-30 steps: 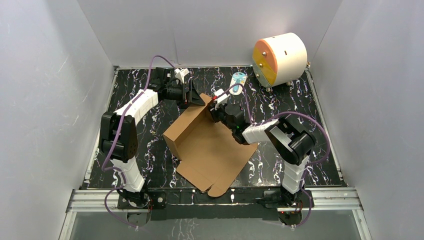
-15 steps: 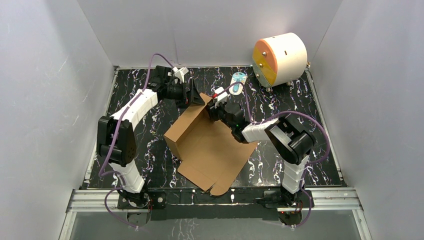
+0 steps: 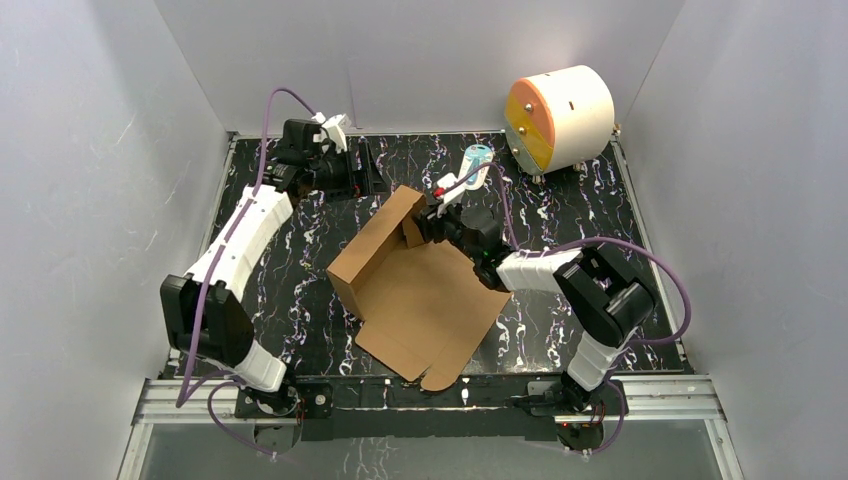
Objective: Fold the paper box
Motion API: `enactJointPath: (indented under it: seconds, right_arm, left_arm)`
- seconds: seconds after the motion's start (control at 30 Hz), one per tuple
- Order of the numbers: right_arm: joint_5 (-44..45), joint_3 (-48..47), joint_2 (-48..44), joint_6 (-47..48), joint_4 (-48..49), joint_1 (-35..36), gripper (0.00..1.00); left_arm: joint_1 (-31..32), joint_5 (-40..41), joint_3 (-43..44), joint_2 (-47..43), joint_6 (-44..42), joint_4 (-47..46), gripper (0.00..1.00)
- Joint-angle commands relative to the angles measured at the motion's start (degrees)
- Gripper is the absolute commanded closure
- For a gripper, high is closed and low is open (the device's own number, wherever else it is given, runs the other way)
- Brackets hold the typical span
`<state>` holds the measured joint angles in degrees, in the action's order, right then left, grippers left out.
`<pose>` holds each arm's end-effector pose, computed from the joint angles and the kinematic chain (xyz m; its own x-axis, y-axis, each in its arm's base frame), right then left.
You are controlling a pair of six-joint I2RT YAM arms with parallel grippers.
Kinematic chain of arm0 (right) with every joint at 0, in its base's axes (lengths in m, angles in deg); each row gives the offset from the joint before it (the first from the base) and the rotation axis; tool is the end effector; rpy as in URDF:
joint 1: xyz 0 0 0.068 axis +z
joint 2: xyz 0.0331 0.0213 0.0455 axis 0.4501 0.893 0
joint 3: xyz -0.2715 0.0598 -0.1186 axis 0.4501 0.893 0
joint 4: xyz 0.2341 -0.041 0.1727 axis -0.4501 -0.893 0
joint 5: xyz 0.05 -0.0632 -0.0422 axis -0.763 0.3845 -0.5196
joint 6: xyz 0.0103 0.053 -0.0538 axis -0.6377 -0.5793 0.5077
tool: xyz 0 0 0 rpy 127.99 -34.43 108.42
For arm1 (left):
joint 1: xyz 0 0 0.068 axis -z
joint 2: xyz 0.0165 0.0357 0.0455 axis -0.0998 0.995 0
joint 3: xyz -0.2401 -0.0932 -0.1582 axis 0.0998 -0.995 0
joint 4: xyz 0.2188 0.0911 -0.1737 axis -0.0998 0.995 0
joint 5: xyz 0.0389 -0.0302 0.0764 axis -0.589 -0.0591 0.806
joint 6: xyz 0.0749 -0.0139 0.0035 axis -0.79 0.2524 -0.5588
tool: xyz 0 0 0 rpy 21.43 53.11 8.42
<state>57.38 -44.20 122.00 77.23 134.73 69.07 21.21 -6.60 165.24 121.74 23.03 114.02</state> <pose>0.3116 0.2778 0.2147 -0.0322 -0.0086 -0.9994 -0.6220 0.7829 0.0133 0.3870 -0.1364 0.3636 -0.7187 -0.1404 -0.6810 0.3506 0.7727 -0.5292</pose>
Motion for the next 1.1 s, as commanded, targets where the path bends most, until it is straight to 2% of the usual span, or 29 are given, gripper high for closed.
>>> enactJointPath:
  seconds: [0.0,0.27,0.5,0.7,1.07]
  right_arm:
    - [-2.7,-1.9,0.8,3.5,0.9,-0.4,0.45]
    - [-8.0,-2.1,5.8,7.9,7.6,-2.2,0.46]
    - [-19.9,-2.5,7.4,9.1,9.8,-5.1,0.53]
    - [-27.5,-4.1,9.3,9.1,9.9,-7.4,0.61]
    - [-39.7,-8.2,10.8,8.8,8.7,-10.4,0.66]
  left_arm:
    - [0.0,-0.7,0.4,-1.9,-0.7,2.0,0.15]
    - [0.0,-5.9,3.1,2.6,-0.3,0.9,0.15]
    - [0.0,-10.8,5.5,7.1,-0.2,0.2,0.17]
    - [0.0,-13.1,7.0,9.7,-0.4,0.2,0.21]
    - [0.0,-16.4,8.2,12.8,-0.6,0.1,0.33]
